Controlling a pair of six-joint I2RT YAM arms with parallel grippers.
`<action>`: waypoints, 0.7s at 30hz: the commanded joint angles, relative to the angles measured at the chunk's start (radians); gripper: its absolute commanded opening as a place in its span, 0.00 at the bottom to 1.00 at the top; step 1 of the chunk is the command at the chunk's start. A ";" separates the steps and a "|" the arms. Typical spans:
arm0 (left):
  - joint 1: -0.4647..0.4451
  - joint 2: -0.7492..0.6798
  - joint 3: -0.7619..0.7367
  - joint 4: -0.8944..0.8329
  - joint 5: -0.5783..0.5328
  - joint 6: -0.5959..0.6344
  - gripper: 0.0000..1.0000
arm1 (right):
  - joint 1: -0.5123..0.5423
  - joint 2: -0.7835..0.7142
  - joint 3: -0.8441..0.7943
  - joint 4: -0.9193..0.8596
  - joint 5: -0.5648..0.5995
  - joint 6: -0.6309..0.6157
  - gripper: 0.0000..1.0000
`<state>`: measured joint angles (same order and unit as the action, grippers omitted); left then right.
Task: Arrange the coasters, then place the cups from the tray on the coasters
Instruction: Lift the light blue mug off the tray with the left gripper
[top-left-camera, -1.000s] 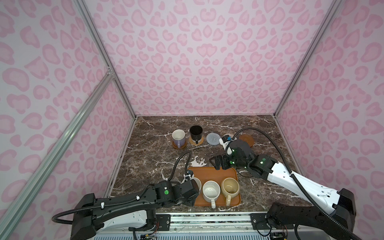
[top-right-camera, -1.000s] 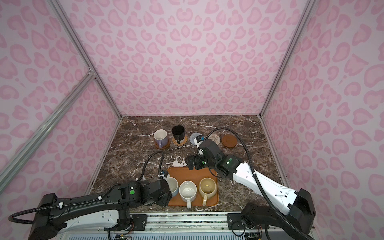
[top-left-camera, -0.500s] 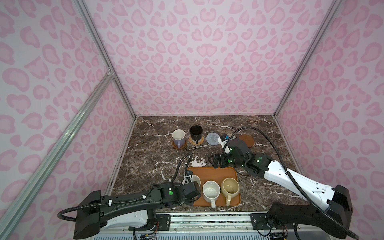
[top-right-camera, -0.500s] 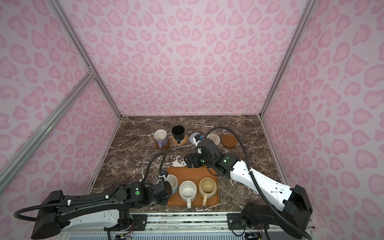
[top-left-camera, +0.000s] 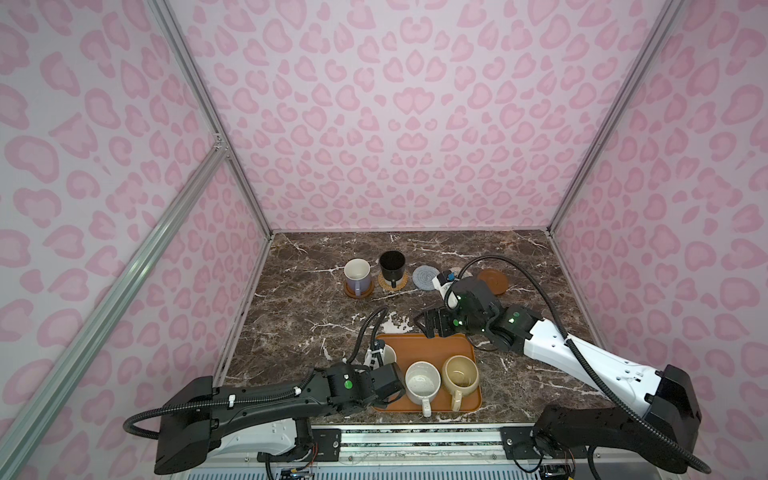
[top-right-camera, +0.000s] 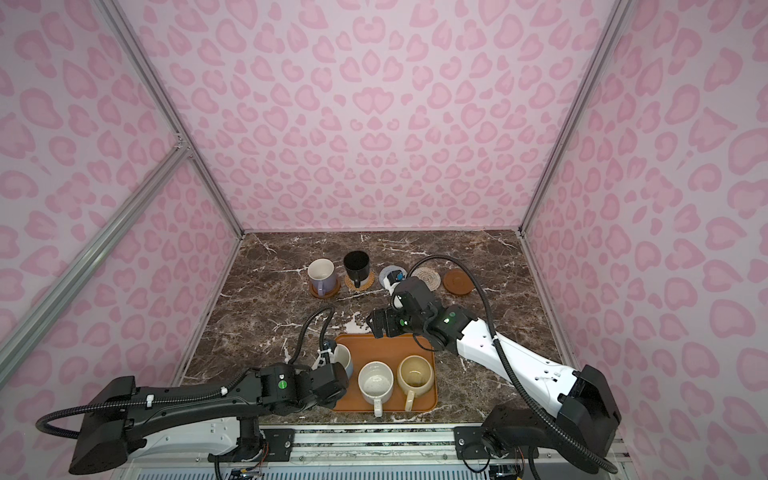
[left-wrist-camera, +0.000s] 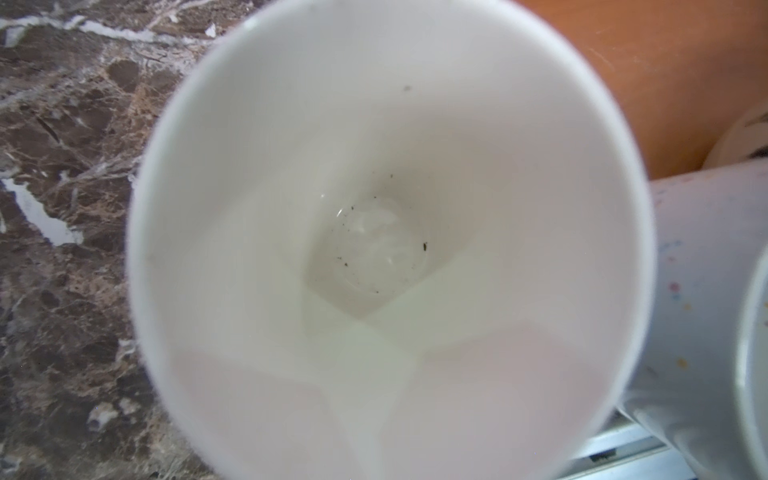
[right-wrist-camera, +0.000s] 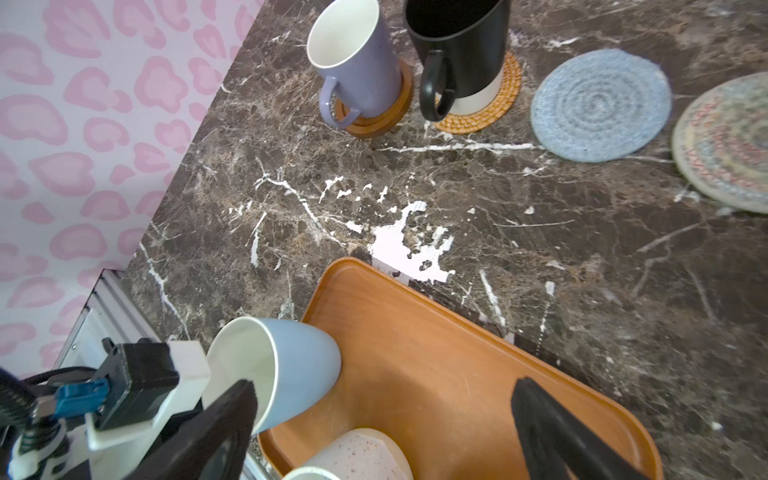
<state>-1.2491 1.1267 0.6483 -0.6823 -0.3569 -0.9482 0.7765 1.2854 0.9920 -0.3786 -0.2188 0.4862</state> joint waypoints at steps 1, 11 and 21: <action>0.001 -0.005 0.019 0.000 -0.053 -0.020 0.05 | -0.023 -0.006 -0.033 0.065 -0.119 -0.009 0.96; 0.001 -0.013 0.074 -0.033 -0.108 -0.005 0.03 | -0.010 0.022 -0.065 0.118 -0.293 -0.013 0.98; 0.038 -0.016 0.176 -0.129 -0.169 0.032 0.03 | -0.033 0.015 -0.055 0.116 -0.202 0.005 0.98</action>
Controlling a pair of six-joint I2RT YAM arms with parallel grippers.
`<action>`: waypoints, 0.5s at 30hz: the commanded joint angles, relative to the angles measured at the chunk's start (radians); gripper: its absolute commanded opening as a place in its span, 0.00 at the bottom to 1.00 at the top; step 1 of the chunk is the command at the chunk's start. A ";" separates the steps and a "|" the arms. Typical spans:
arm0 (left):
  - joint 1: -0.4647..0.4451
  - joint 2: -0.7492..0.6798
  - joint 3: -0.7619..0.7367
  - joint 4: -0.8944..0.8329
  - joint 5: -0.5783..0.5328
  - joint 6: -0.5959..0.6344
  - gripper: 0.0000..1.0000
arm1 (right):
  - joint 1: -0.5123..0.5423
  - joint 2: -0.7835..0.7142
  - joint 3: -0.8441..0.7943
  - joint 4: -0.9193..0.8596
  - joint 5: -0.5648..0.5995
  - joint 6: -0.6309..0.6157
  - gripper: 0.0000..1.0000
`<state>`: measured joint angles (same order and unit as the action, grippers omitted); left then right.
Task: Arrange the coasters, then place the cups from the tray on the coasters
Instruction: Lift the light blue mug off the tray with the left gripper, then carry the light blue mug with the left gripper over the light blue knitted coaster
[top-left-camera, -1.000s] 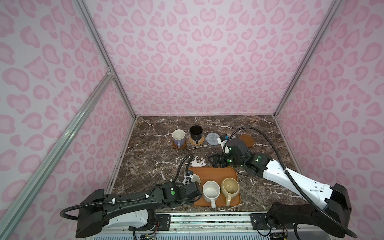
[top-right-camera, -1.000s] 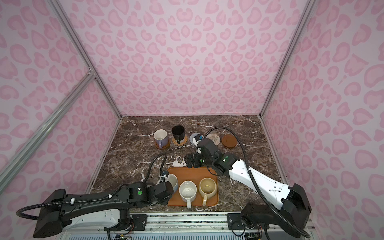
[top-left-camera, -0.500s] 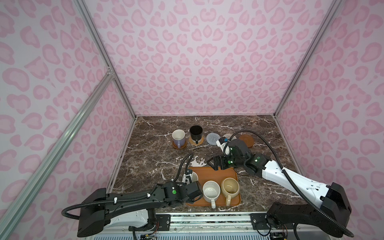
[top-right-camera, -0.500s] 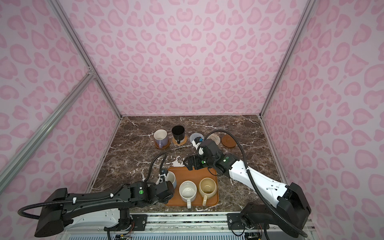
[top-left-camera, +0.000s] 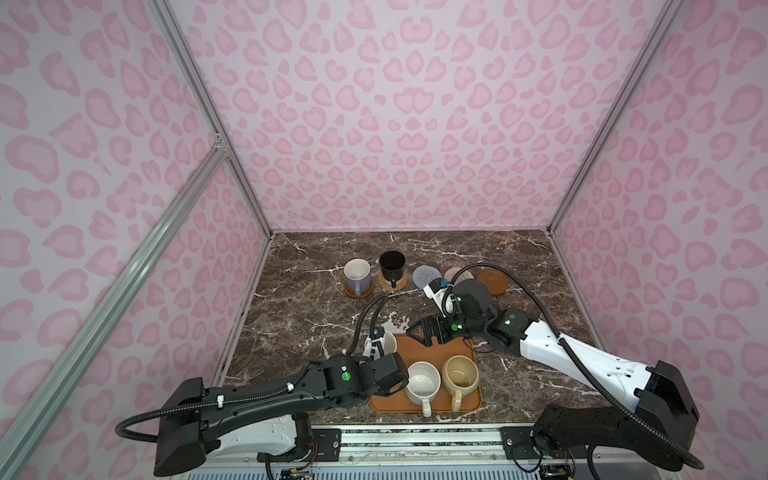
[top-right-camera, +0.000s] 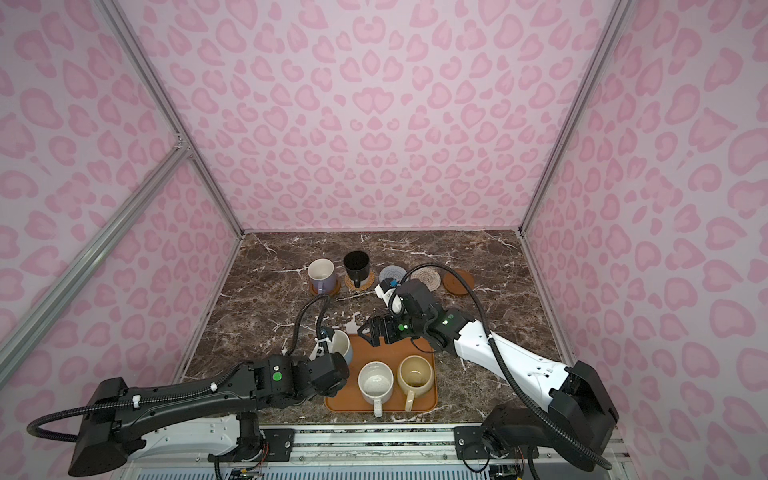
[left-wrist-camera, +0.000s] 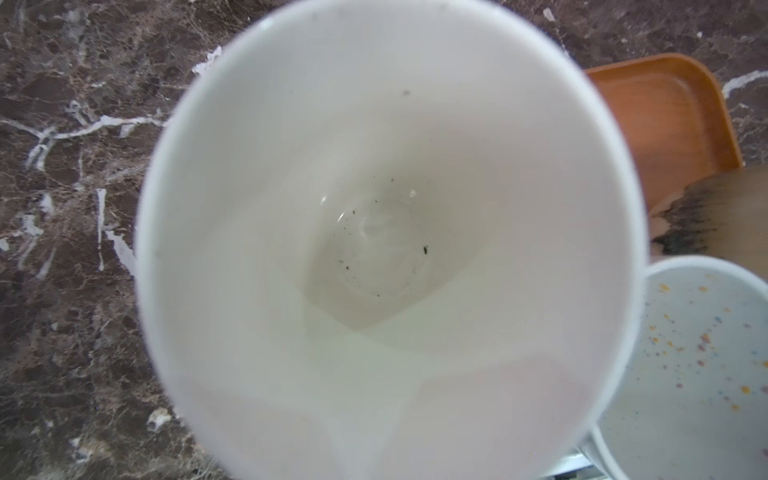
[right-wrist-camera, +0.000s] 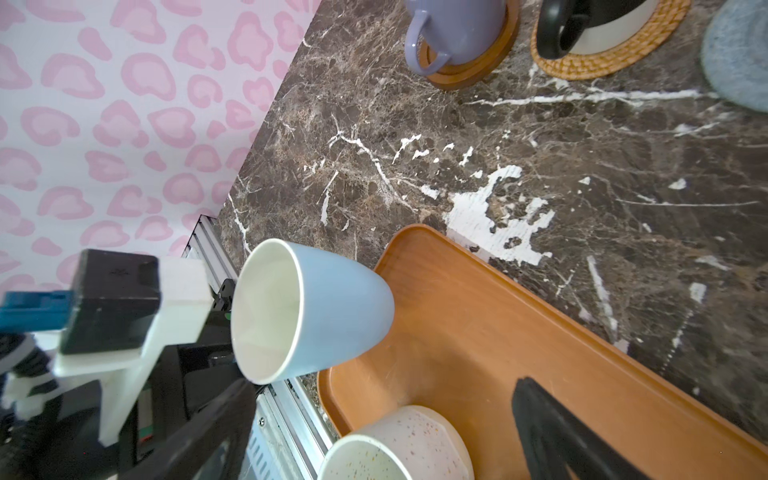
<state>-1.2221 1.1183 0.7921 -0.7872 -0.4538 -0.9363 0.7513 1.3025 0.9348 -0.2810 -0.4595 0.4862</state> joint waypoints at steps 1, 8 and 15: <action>0.020 -0.005 0.048 -0.030 -0.074 0.030 0.03 | -0.011 -0.005 0.005 0.016 0.059 0.006 0.98; 0.068 0.036 0.159 -0.055 -0.085 0.087 0.03 | -0.063 -0.049 -0.006 0.037 0.136 0.029 0.98; 0.122 0.101 0.258 -0.026 -0.068 0.163 0.03 | -0.128 -0.076 -0.010 0.049 0.152 0.013 0.98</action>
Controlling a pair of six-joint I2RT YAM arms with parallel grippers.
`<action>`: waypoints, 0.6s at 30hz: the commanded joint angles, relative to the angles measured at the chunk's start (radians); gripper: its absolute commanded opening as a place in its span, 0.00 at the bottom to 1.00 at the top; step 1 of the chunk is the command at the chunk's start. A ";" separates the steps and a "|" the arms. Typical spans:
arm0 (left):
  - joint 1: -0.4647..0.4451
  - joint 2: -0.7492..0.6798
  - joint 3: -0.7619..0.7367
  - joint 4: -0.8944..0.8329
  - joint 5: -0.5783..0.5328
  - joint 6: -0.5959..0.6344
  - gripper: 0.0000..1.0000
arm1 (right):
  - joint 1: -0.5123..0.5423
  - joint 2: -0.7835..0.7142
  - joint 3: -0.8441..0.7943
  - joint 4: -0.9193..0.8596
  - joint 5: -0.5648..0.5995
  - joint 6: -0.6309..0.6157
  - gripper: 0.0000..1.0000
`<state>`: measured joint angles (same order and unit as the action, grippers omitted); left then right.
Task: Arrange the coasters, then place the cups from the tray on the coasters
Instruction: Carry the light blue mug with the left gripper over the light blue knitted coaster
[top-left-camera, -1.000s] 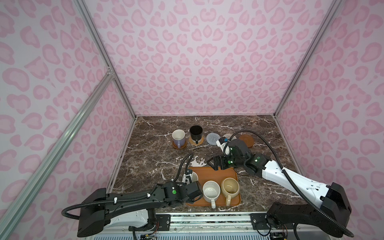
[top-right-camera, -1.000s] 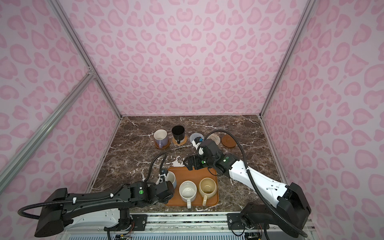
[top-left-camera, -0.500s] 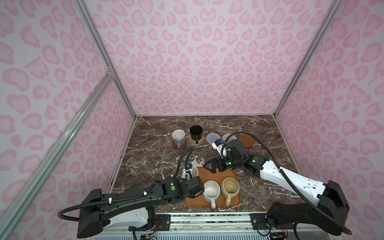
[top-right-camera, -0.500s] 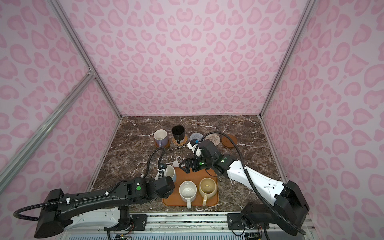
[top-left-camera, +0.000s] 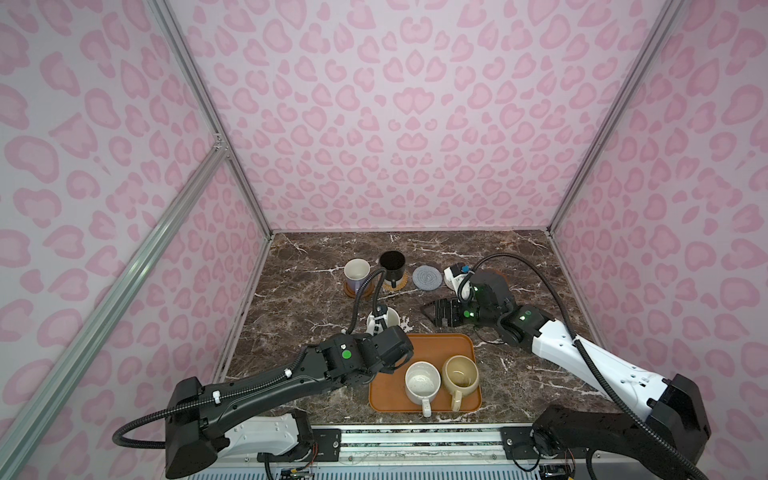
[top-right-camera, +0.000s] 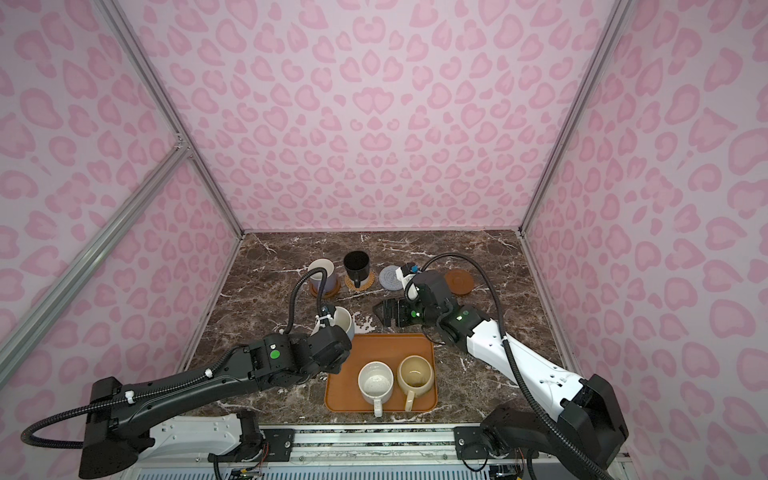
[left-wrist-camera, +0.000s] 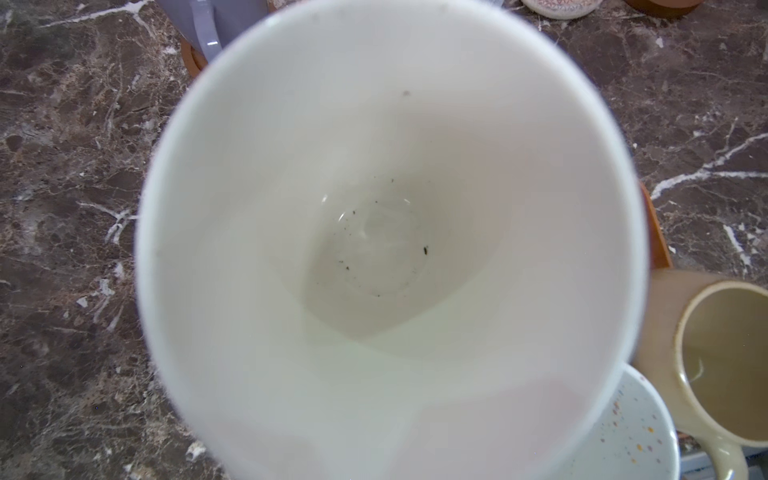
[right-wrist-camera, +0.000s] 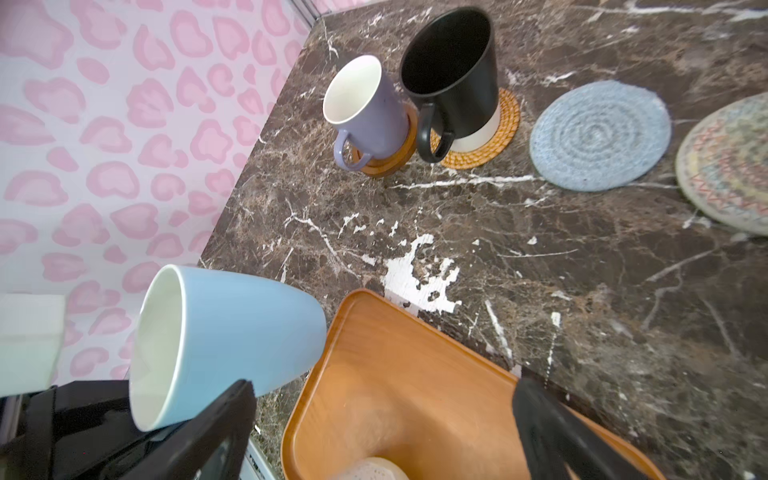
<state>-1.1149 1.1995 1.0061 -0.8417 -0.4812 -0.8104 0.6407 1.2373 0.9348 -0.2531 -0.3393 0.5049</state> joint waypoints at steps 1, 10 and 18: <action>0.022 0.039 0.068 0.031 -0.038 0.046 0.03 | -0.035 -0.026 -0.019 0.028 0.048 0.004 0.98; 0.101 0.206 0.267 0.079 0.040 0.155 0.03 | -0.136 -0.057 -0.052 0.079 0.050 0.006 0.98; 0.175 0.388 0.477 0.093 0.088 0.219 0.03 | -0.213 -0.011 -0.043 0.127 0.007 -0.002 0.98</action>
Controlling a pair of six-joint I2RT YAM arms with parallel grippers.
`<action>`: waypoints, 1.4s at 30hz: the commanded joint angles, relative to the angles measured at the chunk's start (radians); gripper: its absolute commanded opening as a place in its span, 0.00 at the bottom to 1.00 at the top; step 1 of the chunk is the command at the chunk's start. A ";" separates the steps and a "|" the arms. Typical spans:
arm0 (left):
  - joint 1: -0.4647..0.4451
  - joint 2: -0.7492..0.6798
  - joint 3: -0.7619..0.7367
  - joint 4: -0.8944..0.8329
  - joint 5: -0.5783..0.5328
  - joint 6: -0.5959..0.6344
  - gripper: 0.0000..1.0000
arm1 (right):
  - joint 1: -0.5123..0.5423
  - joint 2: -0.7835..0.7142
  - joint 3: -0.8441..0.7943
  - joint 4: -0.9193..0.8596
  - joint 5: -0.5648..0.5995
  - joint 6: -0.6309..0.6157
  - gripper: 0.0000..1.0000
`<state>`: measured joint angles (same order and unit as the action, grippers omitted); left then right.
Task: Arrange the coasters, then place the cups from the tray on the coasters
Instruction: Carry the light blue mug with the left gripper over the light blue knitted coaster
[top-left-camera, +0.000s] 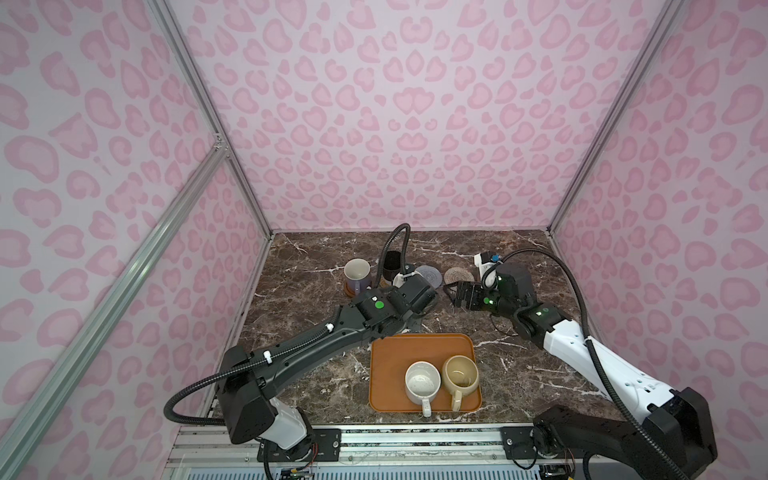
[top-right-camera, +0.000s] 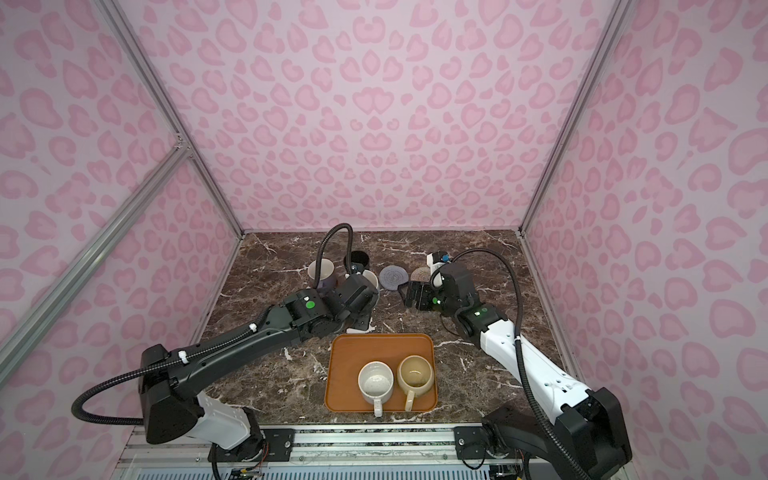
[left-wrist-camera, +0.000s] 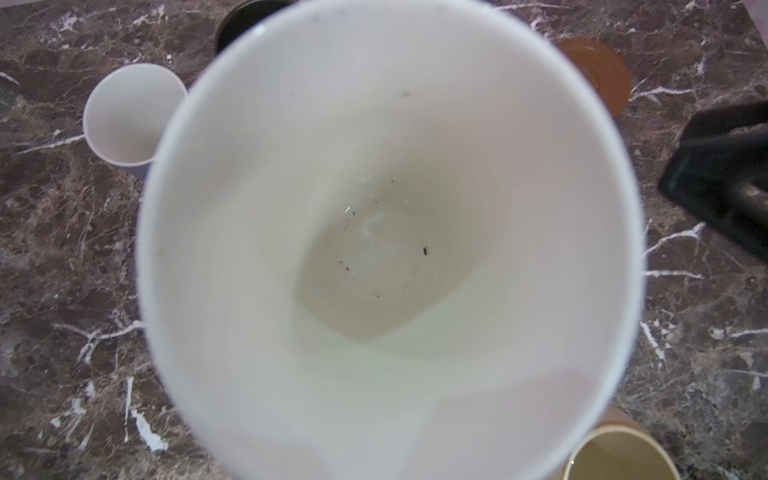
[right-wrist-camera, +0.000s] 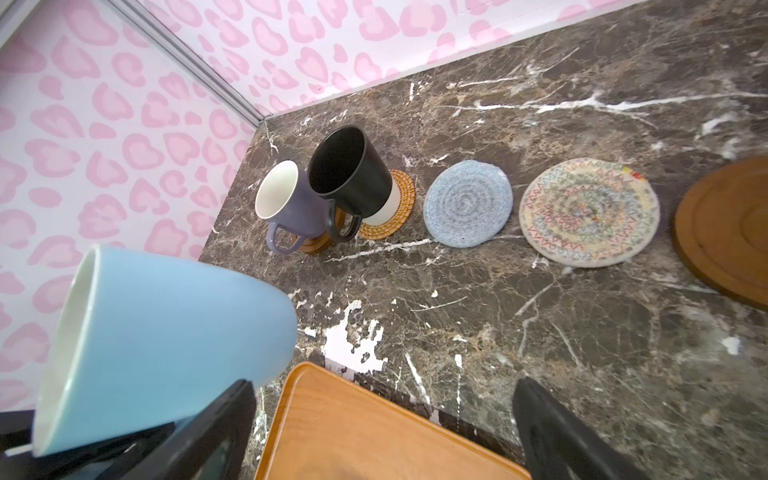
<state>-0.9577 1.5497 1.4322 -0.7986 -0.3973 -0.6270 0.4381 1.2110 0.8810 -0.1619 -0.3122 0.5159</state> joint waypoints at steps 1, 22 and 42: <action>0.025 0.061 0.073 0.056 0.015 0.043 0.03 | -0.018 0.025 0.017 0.029 -0.019 -0.025 0.97; 0.136 0.464 0.457 0.030 0.052 0.067 0.03 | -0.153 0.204 0.099 0.041 0.023 -0.099 0.96; 0.190 0.764 0.740 -0.019 0.113 0.072 0.03 | -0.200 0.271 0.096 0.044 -0.007 -0.123 0.95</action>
<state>-0.7712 2.2902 2.1365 -0.8375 -0.2882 -0.5503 0.2451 1.4754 0.9745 -0.1127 -0.3111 0.3981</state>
